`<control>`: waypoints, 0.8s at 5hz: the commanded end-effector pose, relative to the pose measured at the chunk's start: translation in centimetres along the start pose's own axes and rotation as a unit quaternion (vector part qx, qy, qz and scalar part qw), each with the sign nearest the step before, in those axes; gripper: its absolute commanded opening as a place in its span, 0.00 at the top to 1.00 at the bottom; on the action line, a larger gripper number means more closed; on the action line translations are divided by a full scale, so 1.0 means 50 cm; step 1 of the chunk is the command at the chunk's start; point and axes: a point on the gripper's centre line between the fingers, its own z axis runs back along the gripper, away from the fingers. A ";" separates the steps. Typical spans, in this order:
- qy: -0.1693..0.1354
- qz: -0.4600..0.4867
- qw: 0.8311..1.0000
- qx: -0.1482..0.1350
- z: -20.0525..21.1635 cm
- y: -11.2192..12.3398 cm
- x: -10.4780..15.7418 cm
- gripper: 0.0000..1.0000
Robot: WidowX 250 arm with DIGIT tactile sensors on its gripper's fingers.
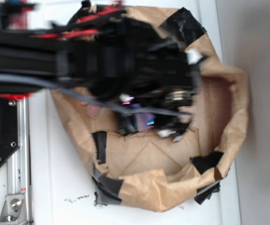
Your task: Grab the black box.
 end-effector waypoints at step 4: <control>-0.047 -0.118 0.987 -0.100 0.116 0.049 -0.019 0.00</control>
